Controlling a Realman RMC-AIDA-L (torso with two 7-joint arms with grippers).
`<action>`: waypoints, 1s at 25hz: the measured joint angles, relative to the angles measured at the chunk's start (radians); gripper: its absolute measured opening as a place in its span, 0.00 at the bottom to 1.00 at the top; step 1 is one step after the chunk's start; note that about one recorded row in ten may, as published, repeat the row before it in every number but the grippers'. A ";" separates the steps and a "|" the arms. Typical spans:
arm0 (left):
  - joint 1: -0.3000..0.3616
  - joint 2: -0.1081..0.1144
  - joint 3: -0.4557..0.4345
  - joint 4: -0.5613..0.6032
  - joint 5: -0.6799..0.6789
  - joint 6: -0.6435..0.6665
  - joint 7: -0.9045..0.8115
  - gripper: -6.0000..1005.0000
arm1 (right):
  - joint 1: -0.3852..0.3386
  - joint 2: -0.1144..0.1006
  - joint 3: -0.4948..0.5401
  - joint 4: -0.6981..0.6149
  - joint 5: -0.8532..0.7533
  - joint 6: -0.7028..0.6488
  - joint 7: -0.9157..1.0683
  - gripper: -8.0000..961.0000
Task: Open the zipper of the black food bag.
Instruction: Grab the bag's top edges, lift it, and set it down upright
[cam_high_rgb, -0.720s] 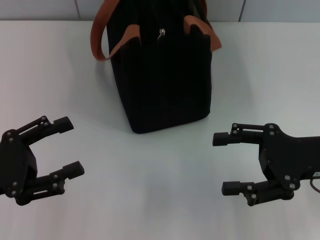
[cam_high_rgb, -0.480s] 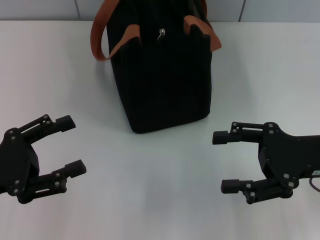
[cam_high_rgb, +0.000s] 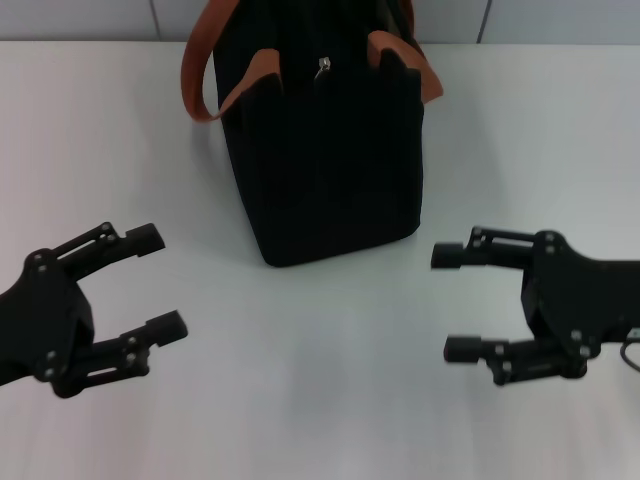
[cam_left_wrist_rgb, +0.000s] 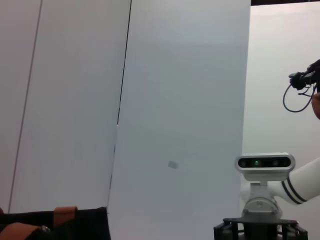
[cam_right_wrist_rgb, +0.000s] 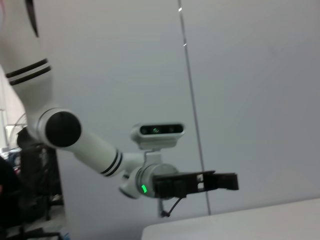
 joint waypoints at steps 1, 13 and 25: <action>-0.003 -0.009 -0.001 0.000 0.000 -0.015 0.000 0.82 | -0.002 0.000 0.014 0.000 0.000 0.004 0.000 0.86; -0.093 -0.090 -0.003 -0.038 -0.008 -0.295 0.016 0.81 | -0.060 0.006 0.161 0.012 0.002 0.143 0.011 0.86; -0.242 -0.097 -0.068 -0.266 -0.065 -0.584 0.145 0.80 | -0.097 0.010 0.187 0.035 0.002 0.173 0.007 0.86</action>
